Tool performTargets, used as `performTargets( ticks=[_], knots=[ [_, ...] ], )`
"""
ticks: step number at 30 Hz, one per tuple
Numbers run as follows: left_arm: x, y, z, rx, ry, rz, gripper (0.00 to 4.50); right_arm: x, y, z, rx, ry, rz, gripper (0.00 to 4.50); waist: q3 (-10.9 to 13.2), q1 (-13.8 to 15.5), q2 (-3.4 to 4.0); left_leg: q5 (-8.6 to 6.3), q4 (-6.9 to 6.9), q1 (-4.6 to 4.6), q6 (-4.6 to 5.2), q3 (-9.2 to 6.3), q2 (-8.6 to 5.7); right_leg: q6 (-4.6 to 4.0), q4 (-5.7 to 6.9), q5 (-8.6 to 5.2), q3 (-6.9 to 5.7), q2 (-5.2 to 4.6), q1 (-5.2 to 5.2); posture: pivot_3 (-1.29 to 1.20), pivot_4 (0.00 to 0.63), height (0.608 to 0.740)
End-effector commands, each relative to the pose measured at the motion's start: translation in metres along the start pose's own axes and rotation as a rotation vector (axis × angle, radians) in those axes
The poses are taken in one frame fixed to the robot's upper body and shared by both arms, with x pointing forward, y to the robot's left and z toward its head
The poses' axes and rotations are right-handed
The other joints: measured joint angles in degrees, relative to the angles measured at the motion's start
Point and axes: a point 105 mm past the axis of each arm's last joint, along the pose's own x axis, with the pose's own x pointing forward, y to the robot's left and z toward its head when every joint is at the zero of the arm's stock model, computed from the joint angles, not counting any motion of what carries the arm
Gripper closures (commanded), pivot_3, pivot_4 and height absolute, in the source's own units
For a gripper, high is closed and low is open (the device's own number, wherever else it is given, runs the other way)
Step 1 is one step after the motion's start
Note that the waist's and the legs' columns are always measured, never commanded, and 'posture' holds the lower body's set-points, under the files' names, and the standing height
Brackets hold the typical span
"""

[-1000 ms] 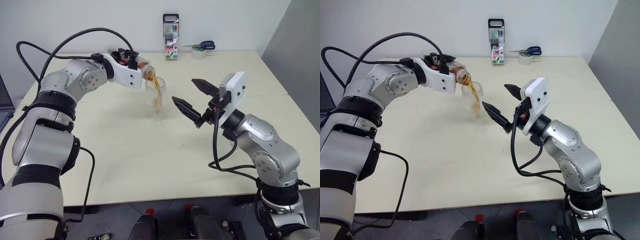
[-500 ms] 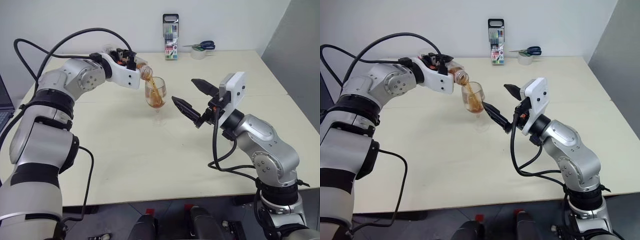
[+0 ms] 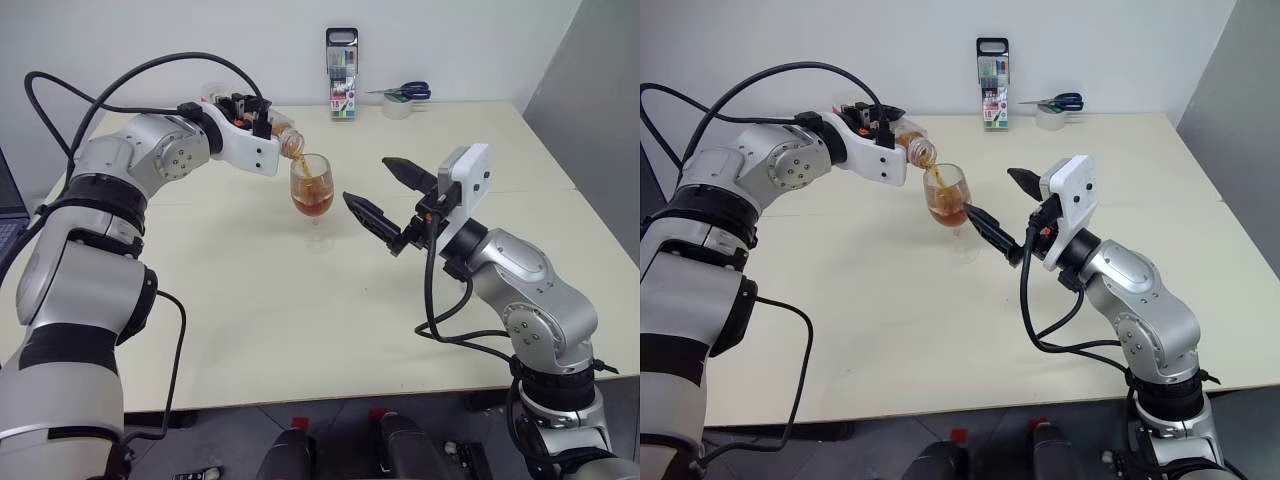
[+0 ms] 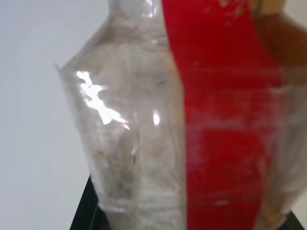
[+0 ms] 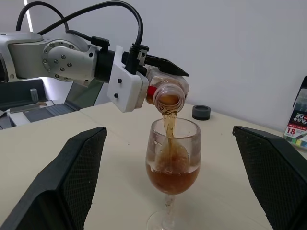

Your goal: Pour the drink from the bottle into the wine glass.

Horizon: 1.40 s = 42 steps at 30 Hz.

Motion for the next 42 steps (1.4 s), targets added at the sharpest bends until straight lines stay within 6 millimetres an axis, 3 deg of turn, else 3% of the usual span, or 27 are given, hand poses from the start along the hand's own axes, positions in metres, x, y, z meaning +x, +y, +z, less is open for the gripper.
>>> performTargets(
  ticks=[1, 10, 21, 25, 31, 33, 37, 40, 42],
  knots=[
    [-0.003, 0.025, -0.004, 0.022, 0.013, 0.073, 2.86, -0.001, 0.003, 0.012, -0.025, -0.043, 0.003, 0.0, 0.0, -0.01, 0.0, 0.0, 0.0, 0.0, 0.0, 0.0, 0.0, 0.0, 0.0, 0.0, 0.0, 0.0, 0.0, 0.0, 0.15, 0.74],
    [-0.001, 0.026, -0.002, -0.025, 0.007, 0.081, 2.86, -0.002, 0.002, 0.013, -0.025, -0.039, -0.005, 0.0, -0.01, -0.01, -0.01, 0.0, 0.01, 0.01, 0.0, 0.01, 0.0, 0.0, 0.02, 0.0, 0.01, 0.0, 0.0, 0.0, 0.15, 0.74],
    [0.001, 0.02, 0.01, -0.358, -0.066, 0.139, 2.86, 0.0, 0.0, 0.014, -0.022, -0.037, -0.005, 0.0, -0.02, -0.41, 0.0, 0.01, 0.04, 0.01, 0.0, 0.0, 0.05, 0.0, 0.05, 0.0, 0.02, -0.02, 0.0, 0.0, 0.15, 0.74],
    [-0.004, 0.02, 0.007, -0.522, -0.077, 0.184, 2.86, 0.002, 0.001, 0.018, -0.023, -0.044, 0.014, 0.0, -0.02, -0.55, -0.01, 0.01, 0.06, 0.0, 0.0, -0.03, 0.07, 0.0, 0.06, 0.0, 0.02, -0.06, -0.01, 0.0, 0.15, 0.74],
    [-0.022, 0.023, -0.011, -0.905, -0.004, 0.377, 2.86, 0.001, 0.007, 0.026, -0.014, -0.057, 0.093, 0.0, -0.05, -0.89, -0.01, 0.01, 0.1, 0.0, 0.0, -0.09, 0.14, 0.0, 0.07, 0.0, 0.03, -0.12, -0.01, 0.0, 0.15, 0.74],
    [-0.03, 0.014, -0.019, -1.011, 0.053, 0.422, 2.86, -0.002, 0.014, 0.026, -0.009, -0.046, 0.147, 0.0, -0.06, -1.16, 0.0, 0.01, 0.13, 0.0, 0.0, -0.1, 0.15, 0.0, 0.09, 0.0, 0.03, -0.13, -0.01, 0.0, 0.15, 0.74],
    [-0.055, -0.03, -0.036, -1.359, 0.229, 0.518, 2.86, -0.026, 0.029, 0.007, 0.004, 0.038, 0.278, 0.0, -0.16, -1.25, -0.05, 0.01, 0.12, 0.02, 0.0, -0.13, 0.17, -0.01, 0.08, 0.0, 0.03, -0.18, 0.02, 0.0, 0.15, 0.74],
    [-0.072, -0.061, -0.037, -1.525, 0.313, 0.547, 2.86, -0.05, 0.035, -0.019, -0.077, 0.097, 0.333, 0.0, -0.22, -1.13, -0.13, 0.01, 0.14, 0.02, 0.01, -0.14, 0.16, 0.0, 0.05, 0.0, 0.01, -0.18, 0.06, 0.0, 0.15, 0.74],
    [-0.077, -0.076, -0.032, -1.6, 0.322, 0.543, 2.86, -0.059, 0.038, -0.027, -0.08, 0.099, 0.348, 0.0, -0.22, -0.86, -0.13, 0.01, 0.23, 0.0, 0.01, -0.13, 0.15, 0.0, 0.1, 0.01, 0.01, -0.17, 0.06, 0.0, 0.15, 0.74]
  ],
)
